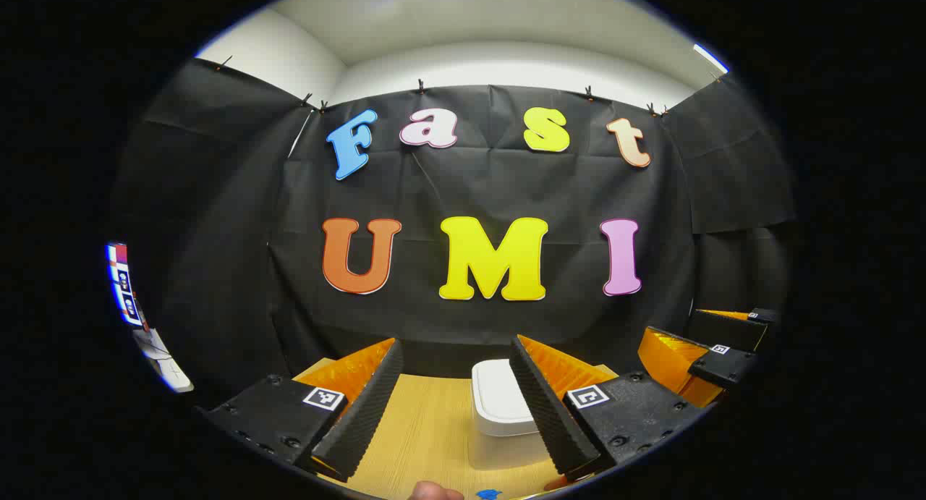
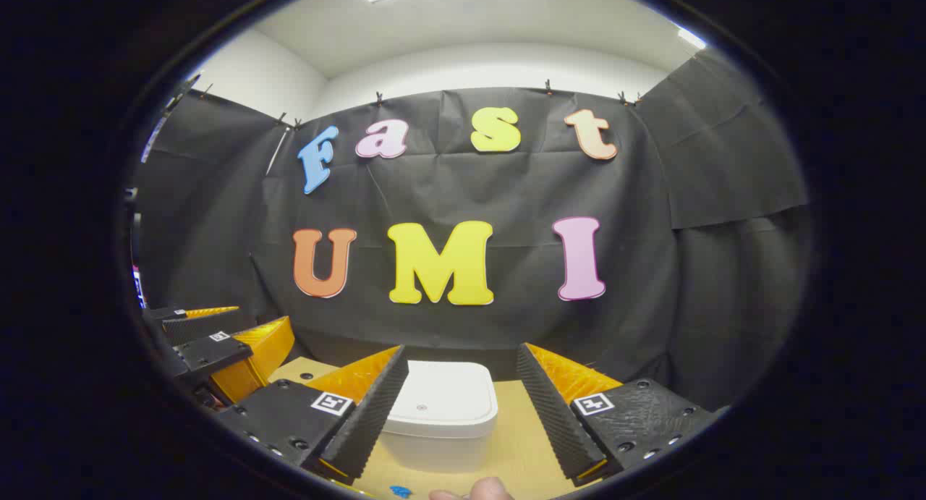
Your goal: Press the lid of the desktop garbage bin to open it, pick up the crumpled paper on the desktop and throw it into the bin, then pick up the pop can on the desktop and drop it into the bin, and finally close the garbage bin lid.
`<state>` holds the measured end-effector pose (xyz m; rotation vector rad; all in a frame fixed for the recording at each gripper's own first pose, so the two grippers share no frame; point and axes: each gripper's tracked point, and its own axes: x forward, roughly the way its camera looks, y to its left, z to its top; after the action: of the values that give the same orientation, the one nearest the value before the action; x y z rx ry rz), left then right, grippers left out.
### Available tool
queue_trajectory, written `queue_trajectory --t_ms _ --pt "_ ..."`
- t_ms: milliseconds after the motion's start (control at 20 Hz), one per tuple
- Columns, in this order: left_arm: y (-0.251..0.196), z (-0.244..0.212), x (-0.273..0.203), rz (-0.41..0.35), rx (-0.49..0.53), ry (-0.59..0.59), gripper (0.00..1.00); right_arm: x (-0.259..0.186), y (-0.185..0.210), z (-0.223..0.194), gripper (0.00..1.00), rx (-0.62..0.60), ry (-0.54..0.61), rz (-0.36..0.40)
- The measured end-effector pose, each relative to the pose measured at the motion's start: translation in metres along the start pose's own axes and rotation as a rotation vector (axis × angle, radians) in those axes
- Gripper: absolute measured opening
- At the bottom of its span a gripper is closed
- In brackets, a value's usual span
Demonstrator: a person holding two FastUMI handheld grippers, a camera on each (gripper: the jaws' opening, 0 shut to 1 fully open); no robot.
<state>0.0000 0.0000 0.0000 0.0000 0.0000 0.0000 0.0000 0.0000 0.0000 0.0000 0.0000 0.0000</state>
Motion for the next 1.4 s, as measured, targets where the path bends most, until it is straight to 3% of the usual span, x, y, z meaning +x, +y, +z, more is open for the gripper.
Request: queue_trajectory --t_ms 1400 --pt "-0.001 -0.004 0.002 -0.007 0.015 0.017 0.96 0.012 0.004 -0.014 0.94 -0.006 0.04 0.007"
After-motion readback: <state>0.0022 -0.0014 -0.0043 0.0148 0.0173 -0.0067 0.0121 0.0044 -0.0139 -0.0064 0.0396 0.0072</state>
